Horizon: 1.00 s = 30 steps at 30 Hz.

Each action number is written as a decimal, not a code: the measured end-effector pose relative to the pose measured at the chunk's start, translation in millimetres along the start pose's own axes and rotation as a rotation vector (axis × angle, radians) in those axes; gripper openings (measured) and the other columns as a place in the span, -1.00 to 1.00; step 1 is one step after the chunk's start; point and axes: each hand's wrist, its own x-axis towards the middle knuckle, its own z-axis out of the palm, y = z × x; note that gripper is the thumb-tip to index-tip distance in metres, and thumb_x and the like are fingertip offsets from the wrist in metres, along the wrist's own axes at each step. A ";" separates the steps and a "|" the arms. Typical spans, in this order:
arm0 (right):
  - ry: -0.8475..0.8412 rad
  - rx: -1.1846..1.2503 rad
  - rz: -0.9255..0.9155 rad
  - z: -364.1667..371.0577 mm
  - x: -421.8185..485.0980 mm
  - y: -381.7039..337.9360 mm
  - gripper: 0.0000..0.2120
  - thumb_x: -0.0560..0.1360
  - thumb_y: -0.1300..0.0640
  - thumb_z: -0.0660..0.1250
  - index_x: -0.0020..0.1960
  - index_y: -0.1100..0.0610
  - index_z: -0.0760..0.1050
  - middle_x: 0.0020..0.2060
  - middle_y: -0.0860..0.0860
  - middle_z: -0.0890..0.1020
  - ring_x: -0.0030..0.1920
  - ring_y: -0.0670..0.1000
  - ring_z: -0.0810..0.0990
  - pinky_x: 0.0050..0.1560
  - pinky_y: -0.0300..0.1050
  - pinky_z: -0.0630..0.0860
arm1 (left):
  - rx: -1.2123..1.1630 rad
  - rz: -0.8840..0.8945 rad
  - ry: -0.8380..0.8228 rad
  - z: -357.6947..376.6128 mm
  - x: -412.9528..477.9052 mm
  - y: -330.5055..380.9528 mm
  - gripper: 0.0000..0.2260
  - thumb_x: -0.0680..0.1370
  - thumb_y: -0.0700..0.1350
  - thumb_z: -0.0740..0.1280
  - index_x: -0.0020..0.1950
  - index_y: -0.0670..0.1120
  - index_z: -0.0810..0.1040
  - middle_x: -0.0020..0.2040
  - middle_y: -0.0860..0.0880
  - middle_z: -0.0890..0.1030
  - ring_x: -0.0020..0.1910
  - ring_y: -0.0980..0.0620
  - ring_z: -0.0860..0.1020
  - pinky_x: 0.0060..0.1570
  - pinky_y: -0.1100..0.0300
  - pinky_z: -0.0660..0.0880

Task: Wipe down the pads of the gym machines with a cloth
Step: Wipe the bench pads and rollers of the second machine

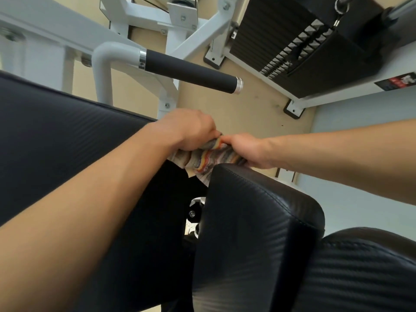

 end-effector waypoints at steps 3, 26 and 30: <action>-0.018 -0.380 -0.134 11.5 -8.1 -23.7 -0.55 0.71 -0.10 -0.02 0.39 0.09 0.46 0.28 0.01 0.55 0.24 0.03 0.51 0.38 -0.13 0.30 | 0.105 -0.029 0.212 9.8 -41.3 -16.2 -0.65 0.67 0.16 0.05 0.09 0.05 0.58 -0.12 -0.03 0.64 -0.15 -0.09 0.62 -0.09 0.00 0.56; -0.107 -1.028 -0.017 62.2 -55.7 -148.0 -0.59 0.70 0.05 0.09 0.50 0.17 0.32 0.44 0.20 0.44 0.45 0.23 0.40 0.44 0.11 0.33 | 0.094 -0.334 0.570 11.0 -108.3 -27.6 -0.82 0.62 -0.10 0.21 0.09 -0.05 0.60 -0.04 -0.07 0.64 0.00 -0.13 0.58 0.04 0.02 0.41; 0.097 -0.775 -0.307 105.7 -70.0 -127.2 -0.57 0.70 0.11 0.05 0.55 0.20 0.25 0.48 0.17 0.38 0.47 0.17 0.35 0.44 0.03 0.25 | 0.057 -0.333 0.770 45.3 -125.1 -41.2 -0.62 0.53 -0.17 0.31 0.35 -0.07 0.54 0.34 -0.09 0.58 0.39 -0.05 0.47 0.47 0.04 0.27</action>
